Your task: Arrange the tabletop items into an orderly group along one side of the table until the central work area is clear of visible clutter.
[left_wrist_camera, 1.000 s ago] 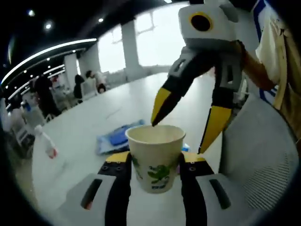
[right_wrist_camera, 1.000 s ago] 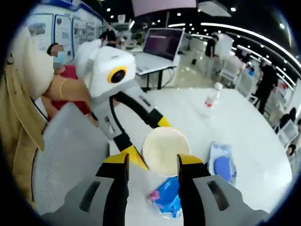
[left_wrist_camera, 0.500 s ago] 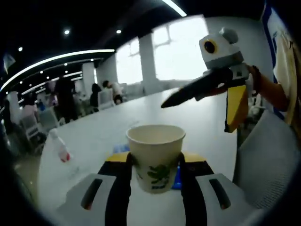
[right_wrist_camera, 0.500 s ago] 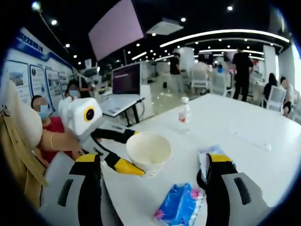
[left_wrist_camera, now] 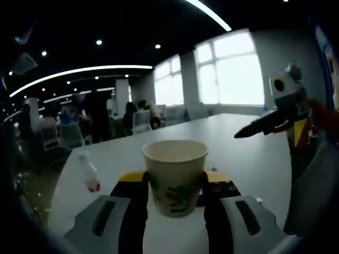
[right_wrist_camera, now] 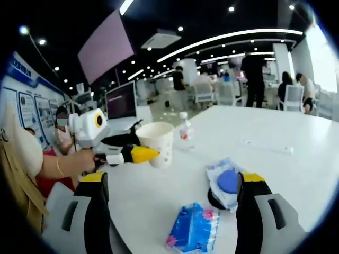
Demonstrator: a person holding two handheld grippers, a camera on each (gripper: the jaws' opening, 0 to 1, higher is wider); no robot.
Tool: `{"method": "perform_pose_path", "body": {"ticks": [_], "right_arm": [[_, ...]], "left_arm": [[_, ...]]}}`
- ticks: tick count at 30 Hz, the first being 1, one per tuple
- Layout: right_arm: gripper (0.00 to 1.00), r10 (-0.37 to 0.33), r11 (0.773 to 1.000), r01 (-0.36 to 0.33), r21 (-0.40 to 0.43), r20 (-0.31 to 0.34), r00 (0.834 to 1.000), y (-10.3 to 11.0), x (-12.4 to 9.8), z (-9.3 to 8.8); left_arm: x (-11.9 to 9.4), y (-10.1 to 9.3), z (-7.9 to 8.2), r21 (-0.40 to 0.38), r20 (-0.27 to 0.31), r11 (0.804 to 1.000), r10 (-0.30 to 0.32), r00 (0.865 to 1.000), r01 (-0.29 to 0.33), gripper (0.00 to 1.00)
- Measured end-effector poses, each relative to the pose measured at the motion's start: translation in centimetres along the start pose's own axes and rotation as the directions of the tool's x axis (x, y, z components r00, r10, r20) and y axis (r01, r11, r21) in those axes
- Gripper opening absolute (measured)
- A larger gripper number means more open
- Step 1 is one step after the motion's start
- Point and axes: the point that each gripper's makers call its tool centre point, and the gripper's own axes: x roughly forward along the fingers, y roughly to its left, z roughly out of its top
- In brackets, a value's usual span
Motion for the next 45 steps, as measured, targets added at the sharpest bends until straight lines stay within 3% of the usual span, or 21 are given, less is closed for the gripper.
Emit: {"method": "perform_pose_path", "body": {"ticks": [9,24,33,38,45], "right_arm": [[0.99,-0.065,0.996,0.066,0.052,-0.009,0.998,-2.7,0.2,-1.2],[0.99,-0.153,0.979,0.162,0.123,-0.084,0.985,-6.2,0.5,-4.7],[0.99,-0.177,0.972,0.195,0.130,-0.136,0.975,-7.1,1.0,-6.9],[0.99,-0.167,0.972,0.190,0.142,-0.156,0.974,-7.2,1.2,-7.9],[0.99,-0.156,0.974,0.183,0.132,-0.192,0.969,-7.0,1.5,-9.1]], "left_arm": [[2.6,4.9,-0.7,-0.034,0.046,0.990,0.138,0.989,-0.137,0.38],[7.2,10.0,-3.2,-0.028,0.045,0.965,0.260,0.965,-0.259,0.37],[9.8,12.0,-5.6,-0.093,0.042,0.949,0.304,0.952,-0.300,0.37],[11.3,12.7,-7.3,-0.112,0.007,0.939,0.327,0.945,-0.324,0.37],[12.9,13.3,-8.4,-0.122,0.006,0.932,0.346,0.938,-0.343,0.37]]}}
